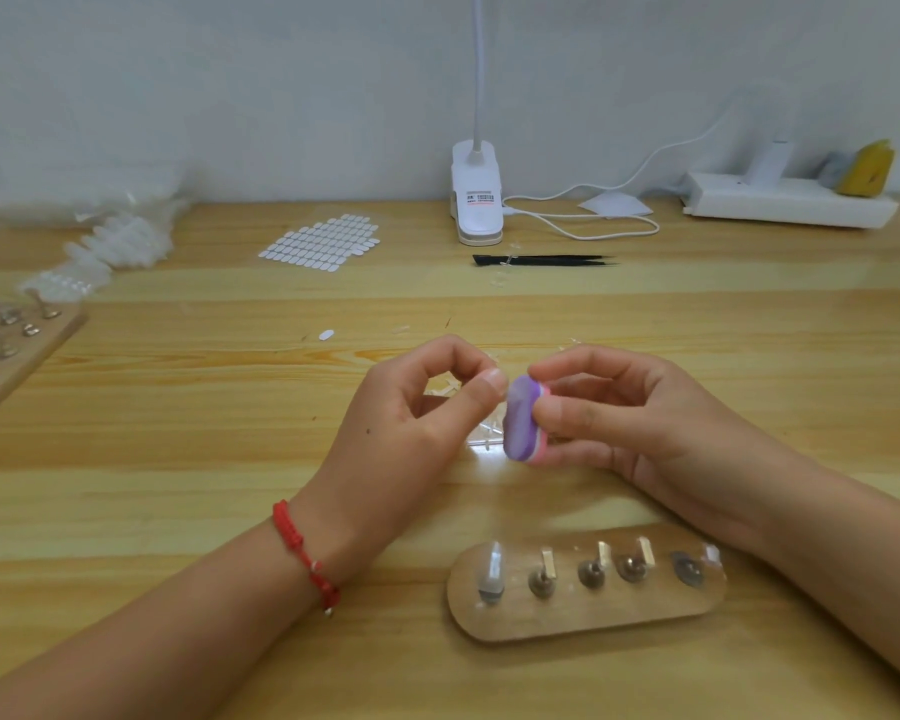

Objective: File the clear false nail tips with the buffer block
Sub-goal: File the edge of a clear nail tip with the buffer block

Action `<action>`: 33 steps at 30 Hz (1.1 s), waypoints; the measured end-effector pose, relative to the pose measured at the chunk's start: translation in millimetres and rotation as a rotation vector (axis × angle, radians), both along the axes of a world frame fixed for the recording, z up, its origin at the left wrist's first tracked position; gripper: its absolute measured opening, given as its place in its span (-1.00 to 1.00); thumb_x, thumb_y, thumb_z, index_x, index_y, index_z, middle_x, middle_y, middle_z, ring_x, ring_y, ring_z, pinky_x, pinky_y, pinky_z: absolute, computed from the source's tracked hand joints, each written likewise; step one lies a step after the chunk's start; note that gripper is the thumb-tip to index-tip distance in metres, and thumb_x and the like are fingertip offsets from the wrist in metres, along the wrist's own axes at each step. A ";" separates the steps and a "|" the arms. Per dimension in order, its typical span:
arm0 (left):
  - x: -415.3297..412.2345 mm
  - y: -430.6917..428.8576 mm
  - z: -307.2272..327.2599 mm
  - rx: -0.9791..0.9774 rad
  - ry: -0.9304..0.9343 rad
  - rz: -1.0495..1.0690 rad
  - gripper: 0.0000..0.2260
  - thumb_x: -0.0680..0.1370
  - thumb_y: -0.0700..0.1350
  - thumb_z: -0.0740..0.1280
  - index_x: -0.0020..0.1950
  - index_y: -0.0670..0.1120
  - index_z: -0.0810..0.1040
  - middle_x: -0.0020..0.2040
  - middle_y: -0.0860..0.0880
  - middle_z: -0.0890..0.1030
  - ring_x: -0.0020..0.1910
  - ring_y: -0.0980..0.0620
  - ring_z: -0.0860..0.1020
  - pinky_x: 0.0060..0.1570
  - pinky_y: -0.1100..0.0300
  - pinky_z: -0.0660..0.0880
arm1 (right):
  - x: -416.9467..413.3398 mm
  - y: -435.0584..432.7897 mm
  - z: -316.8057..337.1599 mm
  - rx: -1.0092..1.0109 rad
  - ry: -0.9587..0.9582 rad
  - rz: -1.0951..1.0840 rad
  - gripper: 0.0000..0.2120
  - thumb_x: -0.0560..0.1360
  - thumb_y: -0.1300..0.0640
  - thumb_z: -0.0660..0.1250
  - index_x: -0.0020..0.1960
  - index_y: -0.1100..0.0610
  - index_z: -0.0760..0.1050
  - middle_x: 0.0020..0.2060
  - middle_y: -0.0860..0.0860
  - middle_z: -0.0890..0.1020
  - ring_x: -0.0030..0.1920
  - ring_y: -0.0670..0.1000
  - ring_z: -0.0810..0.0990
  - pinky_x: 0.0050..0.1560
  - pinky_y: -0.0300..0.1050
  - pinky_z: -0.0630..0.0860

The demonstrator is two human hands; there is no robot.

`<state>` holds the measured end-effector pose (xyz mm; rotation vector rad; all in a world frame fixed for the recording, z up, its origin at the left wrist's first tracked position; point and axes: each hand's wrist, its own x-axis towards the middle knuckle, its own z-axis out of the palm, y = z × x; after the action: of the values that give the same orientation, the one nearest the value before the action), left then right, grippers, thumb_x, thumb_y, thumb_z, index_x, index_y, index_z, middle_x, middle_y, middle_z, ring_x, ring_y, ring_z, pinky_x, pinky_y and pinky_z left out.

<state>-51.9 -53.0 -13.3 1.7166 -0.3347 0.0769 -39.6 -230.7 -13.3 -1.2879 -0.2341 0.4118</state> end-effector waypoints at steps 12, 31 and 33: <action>-0.8 0.3 -0.9 0.022 -0.019 0.018 -0.81 0.54 -0.20 0.31 -0.27 -0.08 0.48 -0.57 0.16 0.35 -0.57 0.18 0.19 -0.54 0.34 0.11 | 1.5 -4.3 1.0 -0.026 0.005 0.070 -0.80 0.24 0.22 0.54 -0.14 0.07 0.71 -0.18 0.10 0.72 -0.18 0.03 0.71 -0.19 -0.16 0.63; -2.3 0.3 -1.4 -0.016 -0.035 -0.044 -0.83 0.47 -0.05 0.41 -0.27 -0.06 0.52 -0.49 0.13 0.38 -0.57 0.17 0.19 -0.55 0.35 0.11 | 2.8 -5.2 -0.6 0.026 0.012 0.026 -0.83 0.28 0.21 0.53 -0.14 0.04 0.71 -0.19 0.07 0.71 -0.17 0.01 0.70 -0.13 -0.17 0.62; -2.6 0.4 -1.3 -0.015 -0.055 -0.036 -0.85 0.47 -0.06 0.39 -0.27 -0.04 0.53 -0.42 0.07 0.42 -0.57 0.17 0.20 -0.54 0.33 0.12 | 2.9 -5.7 -0.4 0.023 0.013 0.042 -0.82 0.27 0.22 0.53 -0.14 0.04 0.71 -0.19 0.07 0.71 -0.18 0.01 0.71 -0.15 -0.18 0.62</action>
<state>-54.4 -52.6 -14.6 1.6952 -0.4045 0.1001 -36.7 -236.4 -13.8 -1.2587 -0.2551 0.4521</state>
